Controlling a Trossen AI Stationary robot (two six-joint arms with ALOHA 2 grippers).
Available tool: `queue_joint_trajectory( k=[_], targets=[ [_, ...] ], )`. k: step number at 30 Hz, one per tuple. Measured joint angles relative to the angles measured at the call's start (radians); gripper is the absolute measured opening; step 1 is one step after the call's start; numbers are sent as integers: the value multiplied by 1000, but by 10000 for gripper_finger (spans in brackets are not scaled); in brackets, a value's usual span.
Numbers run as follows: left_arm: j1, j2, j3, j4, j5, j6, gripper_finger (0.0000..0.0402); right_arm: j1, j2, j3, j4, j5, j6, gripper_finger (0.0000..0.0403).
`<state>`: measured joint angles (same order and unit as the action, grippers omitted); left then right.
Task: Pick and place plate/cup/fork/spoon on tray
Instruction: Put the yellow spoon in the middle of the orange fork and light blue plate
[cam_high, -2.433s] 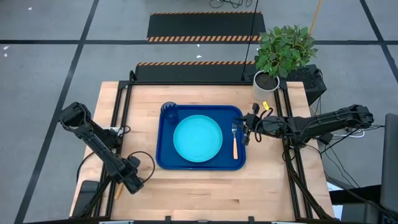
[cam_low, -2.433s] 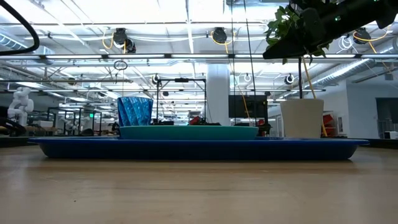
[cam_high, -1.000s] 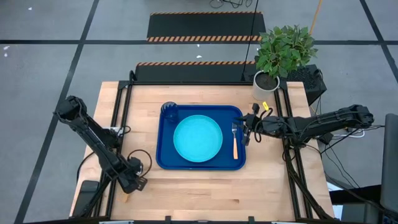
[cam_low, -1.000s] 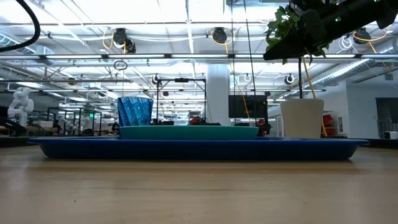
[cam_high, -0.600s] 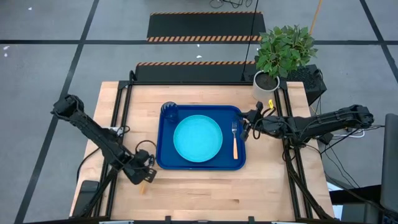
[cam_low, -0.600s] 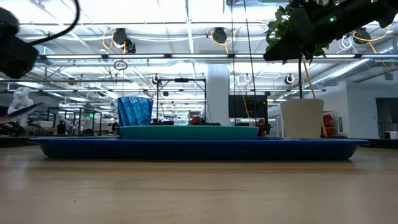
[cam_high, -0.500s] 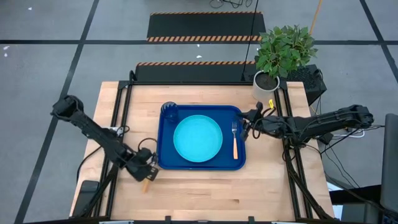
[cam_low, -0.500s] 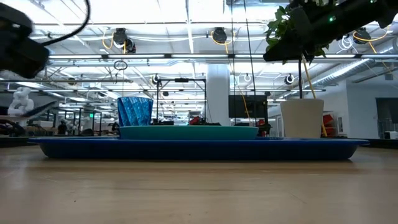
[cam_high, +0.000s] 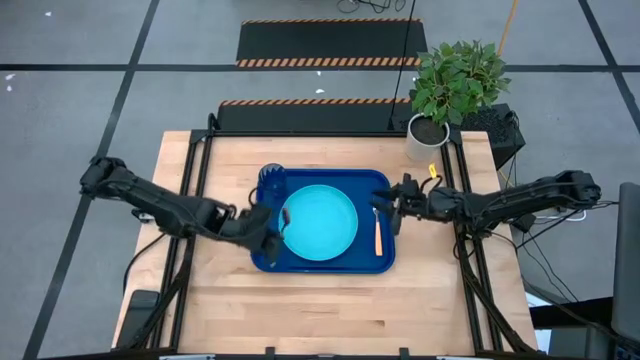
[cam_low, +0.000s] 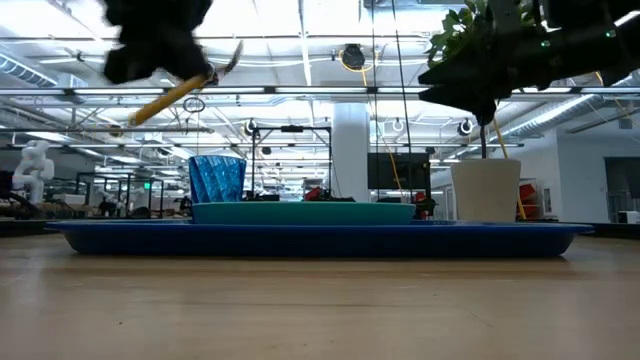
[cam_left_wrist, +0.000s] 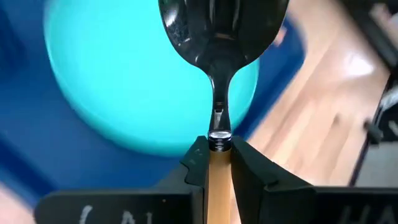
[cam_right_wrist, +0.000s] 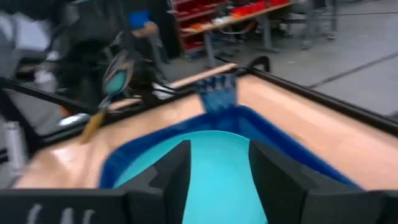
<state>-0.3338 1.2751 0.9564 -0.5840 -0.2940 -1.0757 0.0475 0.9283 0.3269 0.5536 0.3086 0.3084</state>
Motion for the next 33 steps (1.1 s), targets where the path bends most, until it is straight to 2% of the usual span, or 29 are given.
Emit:
queue_joint_trajectory(
  k=[5,9,12,17,24,28,33],
  targets=[
    [86,9,102,51,-98,233,40,0,0,-28,44,-26,28,170],
    [153,57,135,179,-100,400,40,0,4,-28,79,-28,21,163],
    [199,112,158,284,-95,492,40,0,11,-29,146,-75,12,159],
    [256,223,207,408,-93,600,40,1,45,-28,225,-101,3,158],
    [263,366,266,756,-13,748,40,1,139,-28,246,-97,51,157],
    [265,411,288,841,-9,782,40,1,200,-28,306,-97,79,157],
    [263,444,289,885,60,786,47,1,254,-28,394,-99,91,157]
  ],
)
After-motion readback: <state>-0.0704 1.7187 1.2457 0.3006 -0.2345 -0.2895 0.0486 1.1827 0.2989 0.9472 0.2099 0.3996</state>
